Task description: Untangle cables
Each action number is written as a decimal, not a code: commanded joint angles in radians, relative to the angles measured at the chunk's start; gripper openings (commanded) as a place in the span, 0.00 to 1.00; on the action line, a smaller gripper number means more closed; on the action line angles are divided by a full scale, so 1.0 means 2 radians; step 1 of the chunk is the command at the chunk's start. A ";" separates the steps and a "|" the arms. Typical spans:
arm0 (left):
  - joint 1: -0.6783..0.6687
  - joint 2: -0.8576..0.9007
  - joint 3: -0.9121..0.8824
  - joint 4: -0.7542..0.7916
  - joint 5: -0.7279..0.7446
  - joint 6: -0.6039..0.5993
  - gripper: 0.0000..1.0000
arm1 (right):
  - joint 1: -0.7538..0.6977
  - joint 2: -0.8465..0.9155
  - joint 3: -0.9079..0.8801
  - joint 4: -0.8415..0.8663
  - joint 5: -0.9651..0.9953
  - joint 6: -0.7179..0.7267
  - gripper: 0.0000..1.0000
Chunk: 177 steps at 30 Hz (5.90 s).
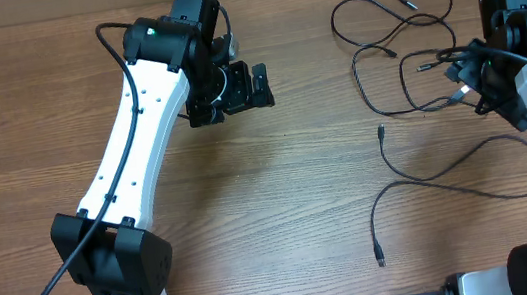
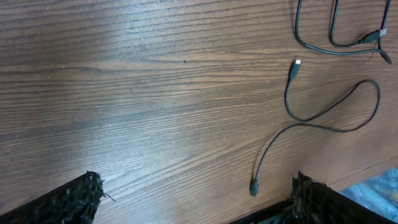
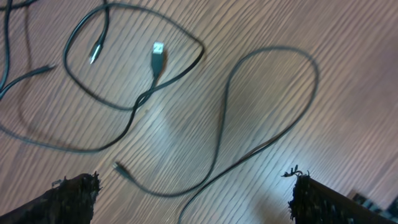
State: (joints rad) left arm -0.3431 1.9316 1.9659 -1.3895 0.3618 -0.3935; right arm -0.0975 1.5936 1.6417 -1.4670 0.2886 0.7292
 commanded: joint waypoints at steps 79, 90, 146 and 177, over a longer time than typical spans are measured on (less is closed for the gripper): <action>0.001 -0.018 0.006 0.016 -0.003 0.023 1.00 | 0.146 0.038 -0.312 0.229 -0.224 0.054 0.04; 0.001 -0.018 0.006 0.013 -0.003 0.023 1.00 | 0.146 0.038 -0.224 0.201 -0.221 0.039 0.04; -0.259 -0.235 0.006 -0.058 -0.332 -0.113 1.00 | 0.146 -0.162 -0.105 0.133 -0.122 -0.079 1.00; -0.155 -0.399 0.006 -0.064 -0.348 -0.062 1.00 | 0.146 -0.140 -0.112 0.192 -0.128 -0.079 1.00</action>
State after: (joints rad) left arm -0.6624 1.1122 1.9781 -1.5059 -0.3256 -0.5457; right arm 0.1970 1.3125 1.4117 -1.1011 0.0338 0.5755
